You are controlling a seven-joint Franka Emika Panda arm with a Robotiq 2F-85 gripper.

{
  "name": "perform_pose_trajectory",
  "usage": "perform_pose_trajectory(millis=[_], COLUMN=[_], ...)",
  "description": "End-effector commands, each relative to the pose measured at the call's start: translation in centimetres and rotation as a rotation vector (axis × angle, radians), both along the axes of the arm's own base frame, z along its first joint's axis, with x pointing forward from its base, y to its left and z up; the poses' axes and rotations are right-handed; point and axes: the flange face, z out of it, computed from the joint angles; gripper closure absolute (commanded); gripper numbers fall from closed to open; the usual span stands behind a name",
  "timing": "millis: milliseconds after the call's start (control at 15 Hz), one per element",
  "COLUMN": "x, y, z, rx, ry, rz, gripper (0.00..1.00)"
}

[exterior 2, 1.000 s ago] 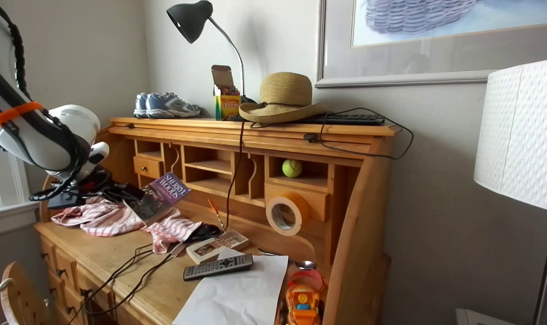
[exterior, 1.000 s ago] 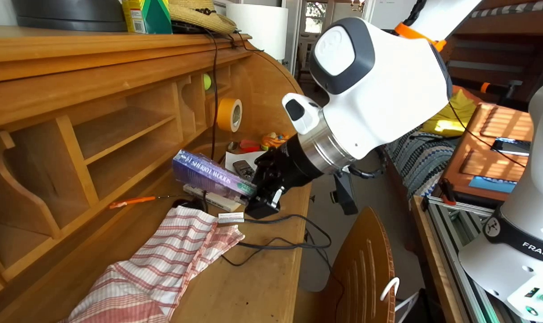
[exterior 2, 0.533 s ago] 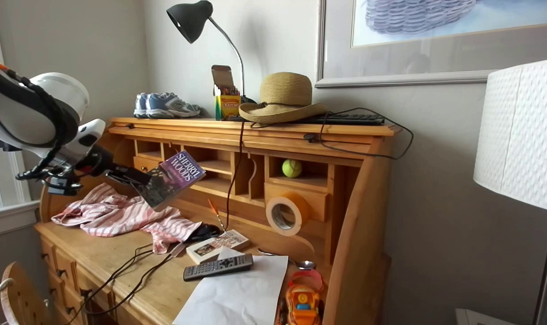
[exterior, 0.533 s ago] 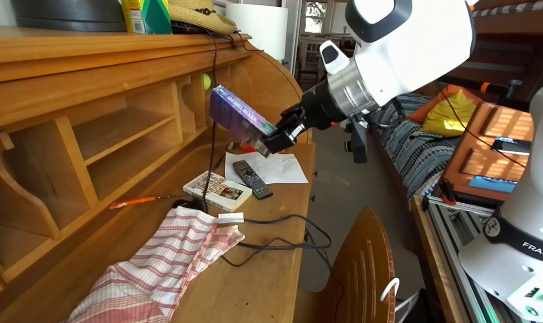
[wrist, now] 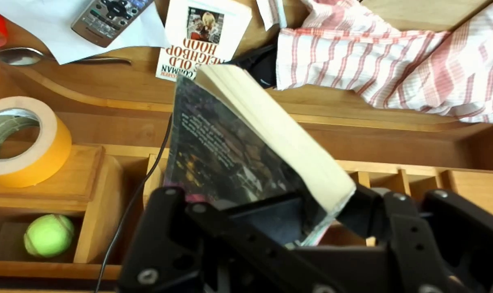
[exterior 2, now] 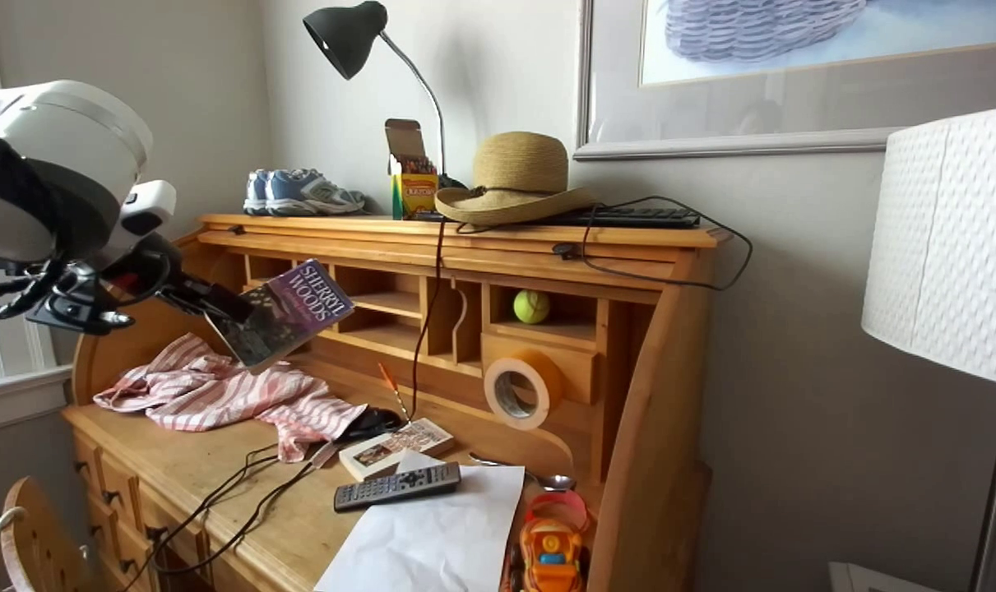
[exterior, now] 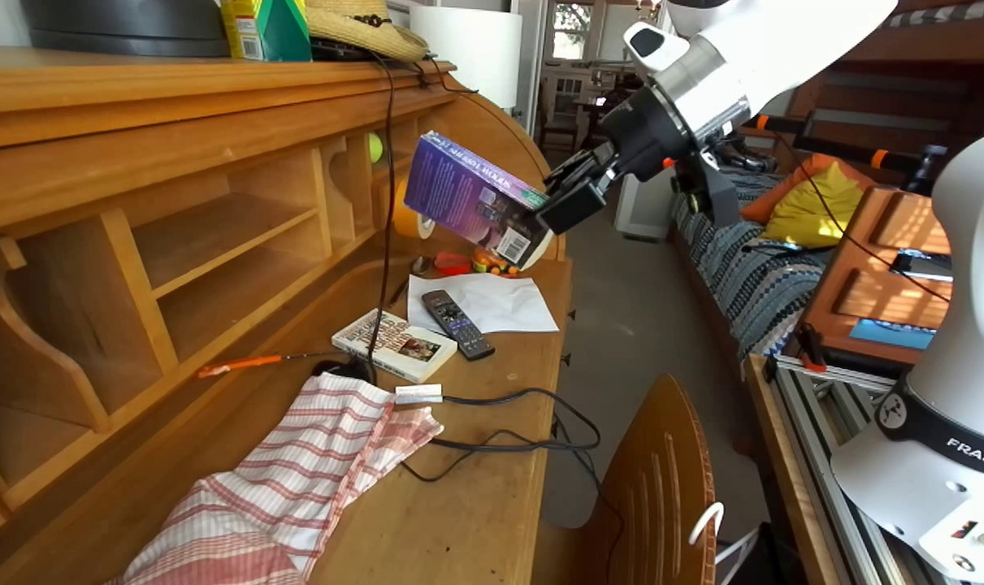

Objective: Move the blue book to the right side of the shelf.

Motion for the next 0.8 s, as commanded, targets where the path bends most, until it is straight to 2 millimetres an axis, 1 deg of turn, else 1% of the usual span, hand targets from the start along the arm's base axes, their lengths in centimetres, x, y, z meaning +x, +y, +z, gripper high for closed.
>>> perform_pose_trajectory(millis=[0, 200, 400, 467, 533, 600, 667, 733], x=[-2.0, -2.7, -2.6, -3.0, -3.1, -3.1, -3.1, -2.8], y=[-3.9, -7.8, -10.5, -9.7, -10.4, -10.6, -10.6, -10.1], z=[-1.2, -3.5, -5.4, -5.1, -5.5, -5.6, -5.6, -5.0], rx=[0.029, 0.026, 0.025, 0.023, 0.026, 0.029, 0.029, 0.070], ry=[0.039, 0.087, 0.126, 0.116, 0.121, 0.124, 0.124, 0.104], rz=[0.074, 0.092, 0.047, 0.047, 0.035, 0.031, 0.032, 0.059], gripper=[0.95, 0.95, 0.95, 0.79, 0.79, 0.79, 0.95, 0.95])
